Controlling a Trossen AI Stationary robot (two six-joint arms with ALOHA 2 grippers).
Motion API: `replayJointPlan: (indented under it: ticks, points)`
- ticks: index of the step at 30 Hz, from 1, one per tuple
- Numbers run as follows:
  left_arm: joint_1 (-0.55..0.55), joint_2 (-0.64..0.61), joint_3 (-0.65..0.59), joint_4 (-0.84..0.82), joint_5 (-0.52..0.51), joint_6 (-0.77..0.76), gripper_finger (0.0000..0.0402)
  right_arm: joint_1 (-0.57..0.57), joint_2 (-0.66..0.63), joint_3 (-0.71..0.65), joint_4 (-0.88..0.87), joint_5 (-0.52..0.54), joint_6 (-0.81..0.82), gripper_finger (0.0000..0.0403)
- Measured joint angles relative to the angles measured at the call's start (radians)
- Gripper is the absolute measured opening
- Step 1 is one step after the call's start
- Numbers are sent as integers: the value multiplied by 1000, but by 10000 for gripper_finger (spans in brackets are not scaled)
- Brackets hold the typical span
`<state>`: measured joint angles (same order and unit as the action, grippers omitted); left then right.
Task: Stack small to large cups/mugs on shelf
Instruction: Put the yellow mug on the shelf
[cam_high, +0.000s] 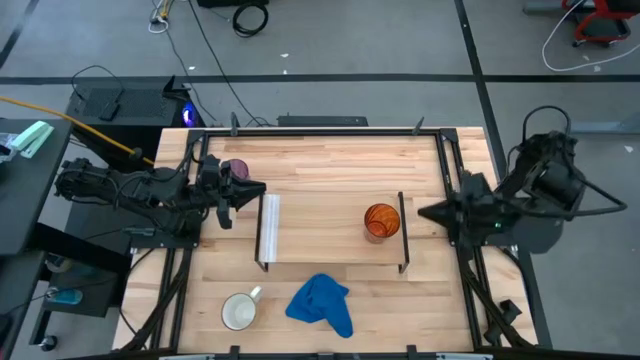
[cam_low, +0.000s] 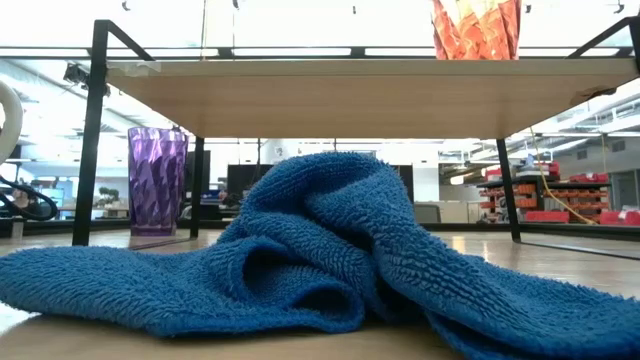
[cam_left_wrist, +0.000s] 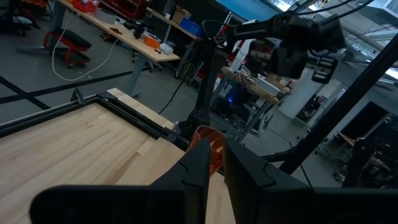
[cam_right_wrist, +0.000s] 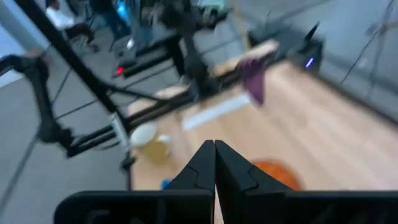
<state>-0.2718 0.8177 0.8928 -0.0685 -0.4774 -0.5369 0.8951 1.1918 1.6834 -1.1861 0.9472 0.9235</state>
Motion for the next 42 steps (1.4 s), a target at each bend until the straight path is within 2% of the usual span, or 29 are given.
replayJointPlan:
  ticks: [8,14,19,22,27,30,34,37,42]
  points:
    - [0,-10,0,11,0,4,50,-3,-1,6,-2,233,-162,9]
    - [0,-14,0,43,0,11,54,-5,-18,8,-2,525,-223,9]
    - [0,-14,0,52,0,11,50,-34,-86,90,-2,533,-324,6]
    - [0,-14,0,51,0,10,48,-33,-111,199,0,456,-454,6]
    - [0,-14,0,51,0,20,51,-33,-123,419,0,254,-622,8]
    - [0,-14,0,51,0,30,52,-33,-135,540,-7,124,-670,8]
    - [0,-14,0,51,0,30,52,-33,-163,667,-54,15,-673,9]
    - [0,-13,0,50,0,29,52,-35,-215,663,-76,-11,-668,10]
    - [-1,-13,0,50,0,26,53,-71,-240,614,-245,-155,-431,10]
